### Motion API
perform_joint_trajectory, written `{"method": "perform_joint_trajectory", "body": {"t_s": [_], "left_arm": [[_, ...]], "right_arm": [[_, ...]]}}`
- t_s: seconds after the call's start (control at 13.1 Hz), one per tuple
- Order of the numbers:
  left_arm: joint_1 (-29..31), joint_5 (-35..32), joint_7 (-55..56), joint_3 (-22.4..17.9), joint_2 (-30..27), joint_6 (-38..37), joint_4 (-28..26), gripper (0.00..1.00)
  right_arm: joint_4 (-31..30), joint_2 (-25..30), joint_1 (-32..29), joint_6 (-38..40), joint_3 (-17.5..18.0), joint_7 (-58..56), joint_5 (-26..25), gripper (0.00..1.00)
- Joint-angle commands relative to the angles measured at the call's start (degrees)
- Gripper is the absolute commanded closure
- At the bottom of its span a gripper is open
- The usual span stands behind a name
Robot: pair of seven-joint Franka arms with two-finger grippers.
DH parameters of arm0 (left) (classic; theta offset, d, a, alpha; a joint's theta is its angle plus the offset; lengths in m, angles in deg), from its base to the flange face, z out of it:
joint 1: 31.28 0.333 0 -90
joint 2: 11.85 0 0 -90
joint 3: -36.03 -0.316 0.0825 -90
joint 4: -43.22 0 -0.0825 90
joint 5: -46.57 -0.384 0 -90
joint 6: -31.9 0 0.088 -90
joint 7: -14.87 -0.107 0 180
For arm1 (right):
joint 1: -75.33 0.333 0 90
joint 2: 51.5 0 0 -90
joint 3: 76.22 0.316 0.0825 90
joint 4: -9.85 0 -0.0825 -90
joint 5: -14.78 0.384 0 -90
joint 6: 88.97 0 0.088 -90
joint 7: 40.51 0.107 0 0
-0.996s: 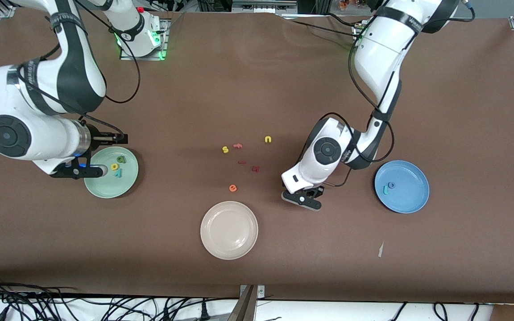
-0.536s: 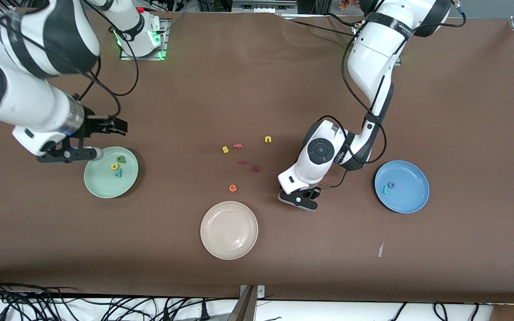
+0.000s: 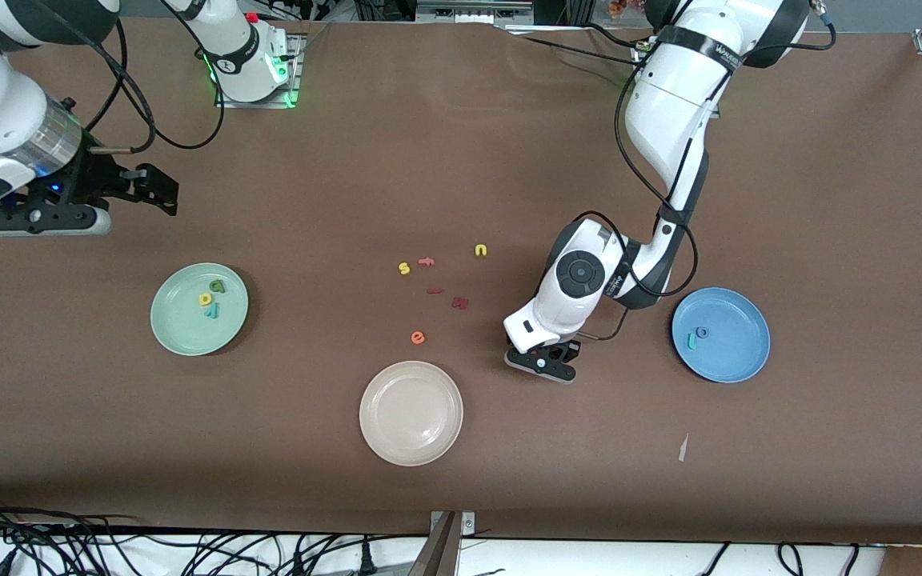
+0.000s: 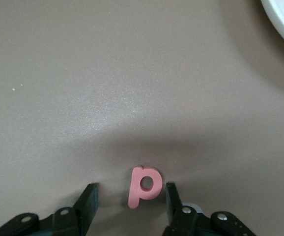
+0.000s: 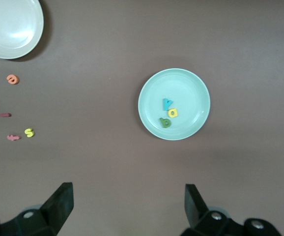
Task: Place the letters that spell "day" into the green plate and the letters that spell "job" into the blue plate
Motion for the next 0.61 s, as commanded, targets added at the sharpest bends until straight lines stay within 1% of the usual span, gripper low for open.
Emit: {"method": "perform_joint_trajectory", "body": {"t_s": [0.0,0.15,0.23,0.31,0.38,0.46,0.54], "left_arm": [[-0.5,-1.8,0.1,-1.1,1.7,0.3,2.1,0.45],[-0.3,-1.8,-1.7,-1.1,1.6,0.3,2.1,0.45],[-0.3,-1.8,-1.7,-1.1,1.6,0.3,2.1,0.48],[-0.3,-1.8,-1.7,-1.2,1.6,0.3,2.1,0.52],[-0.3,-1.8,-1.7,-1.2,1.6,0.3,2.0,0.59],[-0.2,-1.8,-1.7,-1.2,1.5,0.3,2.0,0.64],[-0.2,-1.8,-1.8,-1.2,1.5,0.2,1.9,0.74]], "right_arm": [[-2.2,2.7,-3.2,1.8,-0.3,-0.4,0.1,0.0],[-2.1,2.7,-3.4,2.0,-0.3,-0.1,0.0,0.0],[-2.1,2.7,-3.5,2.2,-0.4,-0.5,0.2,0.0],[-2.1,2.7,-4.1,1.7,-0.4,-1.2,0.9,0.0],[-2.0,2.7,-4.7,1.6,-0.5,-2.6,2.8,0.0],[-2.0,2.6,-4.8,1.8,-1.3,-4.4,3.4,0.0],[-2.1,2.5,-4.8,1.5,-2.6,-5.7,3.7,0.0]]}}
